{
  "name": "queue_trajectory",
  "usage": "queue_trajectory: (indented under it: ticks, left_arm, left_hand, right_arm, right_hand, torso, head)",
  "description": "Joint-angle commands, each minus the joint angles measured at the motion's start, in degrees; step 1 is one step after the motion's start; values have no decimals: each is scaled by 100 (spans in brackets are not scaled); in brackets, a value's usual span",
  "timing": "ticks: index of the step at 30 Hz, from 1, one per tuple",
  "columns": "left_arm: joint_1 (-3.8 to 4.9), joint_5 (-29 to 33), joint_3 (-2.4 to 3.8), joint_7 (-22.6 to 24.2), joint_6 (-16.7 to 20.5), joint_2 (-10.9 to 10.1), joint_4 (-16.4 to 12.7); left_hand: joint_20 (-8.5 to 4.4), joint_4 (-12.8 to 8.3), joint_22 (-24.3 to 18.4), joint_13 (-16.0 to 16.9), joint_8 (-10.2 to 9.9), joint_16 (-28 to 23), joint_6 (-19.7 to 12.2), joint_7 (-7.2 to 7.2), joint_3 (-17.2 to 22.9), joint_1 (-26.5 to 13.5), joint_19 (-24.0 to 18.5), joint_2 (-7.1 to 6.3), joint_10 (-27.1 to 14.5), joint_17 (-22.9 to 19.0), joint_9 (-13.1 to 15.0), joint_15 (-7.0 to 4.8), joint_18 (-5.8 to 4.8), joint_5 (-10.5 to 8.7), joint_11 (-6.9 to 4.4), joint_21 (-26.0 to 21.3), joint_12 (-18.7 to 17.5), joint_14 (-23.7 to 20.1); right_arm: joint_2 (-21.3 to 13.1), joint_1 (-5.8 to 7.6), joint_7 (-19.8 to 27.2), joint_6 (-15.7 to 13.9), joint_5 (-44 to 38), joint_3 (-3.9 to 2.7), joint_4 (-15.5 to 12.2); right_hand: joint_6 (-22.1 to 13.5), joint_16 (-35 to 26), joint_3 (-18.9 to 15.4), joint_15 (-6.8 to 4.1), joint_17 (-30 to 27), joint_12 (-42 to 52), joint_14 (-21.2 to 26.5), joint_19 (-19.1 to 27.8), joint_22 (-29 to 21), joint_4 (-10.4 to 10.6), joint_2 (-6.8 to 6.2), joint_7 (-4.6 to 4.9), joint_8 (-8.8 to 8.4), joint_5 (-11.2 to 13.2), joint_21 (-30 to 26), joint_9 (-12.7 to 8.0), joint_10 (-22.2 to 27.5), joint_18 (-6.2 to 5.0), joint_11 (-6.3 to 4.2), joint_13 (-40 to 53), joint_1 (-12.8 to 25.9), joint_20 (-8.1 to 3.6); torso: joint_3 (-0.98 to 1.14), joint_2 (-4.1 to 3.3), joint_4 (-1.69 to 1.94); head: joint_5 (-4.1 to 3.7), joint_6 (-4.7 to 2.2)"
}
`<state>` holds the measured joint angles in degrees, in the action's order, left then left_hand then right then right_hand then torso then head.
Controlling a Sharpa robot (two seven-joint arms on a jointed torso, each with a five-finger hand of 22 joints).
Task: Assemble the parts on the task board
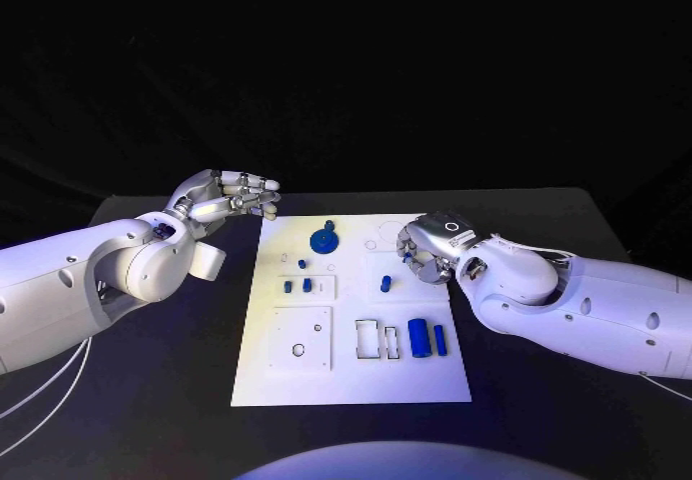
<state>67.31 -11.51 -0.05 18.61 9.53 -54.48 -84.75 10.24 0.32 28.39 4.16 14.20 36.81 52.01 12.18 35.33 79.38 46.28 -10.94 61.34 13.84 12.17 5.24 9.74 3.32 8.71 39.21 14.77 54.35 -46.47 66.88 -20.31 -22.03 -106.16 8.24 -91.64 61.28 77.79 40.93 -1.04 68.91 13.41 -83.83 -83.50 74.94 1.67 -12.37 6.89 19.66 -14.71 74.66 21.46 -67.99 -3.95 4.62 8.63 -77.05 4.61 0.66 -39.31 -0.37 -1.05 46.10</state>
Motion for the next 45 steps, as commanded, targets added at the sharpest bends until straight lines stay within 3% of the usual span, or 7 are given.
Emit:
queue_trajectory:
  ticks: [1, 14, 22, 25, 33, 40, 45]
  left_arm:
    - [3, -16, 4, 15, -96, 8, -5]
    - [0, -19, 4, 20, -118, 30, 25]
    - [-2, -19, 3, 28, -149, 99, 96]
    - [-3, -19, 3, 26, -182, 149, 159]
    - [-5, -13, 1, 47, -226, 277, 324]
    - [-4, -8, 1, 71, -256, 402, 421]
    - [-3, -7, 2, 71, -273, 476, 461]
  left_hand:
    - [49, -5, -5, 10, -40, -37, -29, 8, -40, -45, -2, 2, -42, 5, -5, 21, 47, -19, -17, -31, -33, -39]
    - [52, -12, -9, 11, -41, -37, -35, 11, -41, -37, 0, 1, -48, 12, -7, 23, 48, -20, -14, -41, -33, -47]
    - [52, -12, -9, 11, -41, -37, -35, 11, -41, -37, 0, 1, -48, 12, -7, 23, 48, -20, -14, -41, -33, -47]
    - [54, -12, -13, 13, -40, -35, -35, 12, -42, -36, 2, 5, -50, 18, -7, 24, 48, -20, -13, -47, -31, -50]
    - [54, -11, -13, 14, -40, -35, -35, 13, -43, -37, 2, 5, -51, 19, -7, 25, 48, -20, -12, -49, -31, -51]
    - [56, -10, -16, 15, -39, -33, -35, 13, -44, -37, 4, 11, -51, 24, -8, 26, 48, -20, -12, -53, -29, -53]
    - [56, -11, -17, 17, -38, -32, -34, 13, -43, -33, 6, 17, -51, 28, -8, 26, 49, -20, -12, -57, -26, -54]
  right_arm:
    - [-77, 18, -23, -296, -21, -19, -166]
    - [-260, 105, 91, -662, 212, -52, -871]
    - [57, 81, 216, -758, 291, -55, -1134]
    - [207, 46, 289, -752, 358, -55, -1140]
    - [615, -234, 464, -677, 465, -44, -973]
    - [964, -603, 596, -582, 483, -12, -738]
    - [1075, -732, 634, -511, 476, 2, -589]
  right_hand:
    - [27, -9, -17, -44, 3, 22, -182, -59, 1001, -19, -5, -8, 25, -21, 38, 9, -230, 81, -175, 3, -2, -2]
    - [33, -12, -22, -47, -4, 23, -181, -76, 1015, -26, -16, -11, 28, -21, 79, 10, -233, 90, -177, 4, -5, -5]
    - [37, -22, -22, -49, -22, 23, -179, -73, 1013, -30, -19, -11, 30, -23, 69, 11, -235, 88, -179, 5, -8, -9]
    - [37, -26, -22, -49, -28, 23, -177, -70, 1010, -29, -18, -11, 29, -23, 60, 11, -235, 86, -178, 5, -8, -9]
    - [30, -32, -13, -50, -39, 18, -175, -59, 1000, -22, -2, -6, 24, -28, 29, 8, -230, 79, -175, 4, -8, -12]
    - [18, -33, -3, -48, -41, 10, -175, -54, 996, -13, 14, -1, 15, -31, 13, 4, -219, 77, -170, 2, -7, -14]
    - [14, -36, -1, -48, -47, 8, -174, -49, 991, -11, 19, 1, 12, -31, -2, 3, -215, 74, -169, 2, -7, -15]
  torso:
    - [0, 1, -4]
    - [-5, 9, -9]
    - [-18, 17, 23]
    - [-28, 24, 31]
    - [-42, 44, 17]
    - [-55, 57, 17]
    - [-57, 60, 18]
  head:
    - [18, -3]
    - [99, -24]
    - [310, -46]
    - [529, -15]
    - [789, 78]
    - [909, 142]
    - [1015, 213]
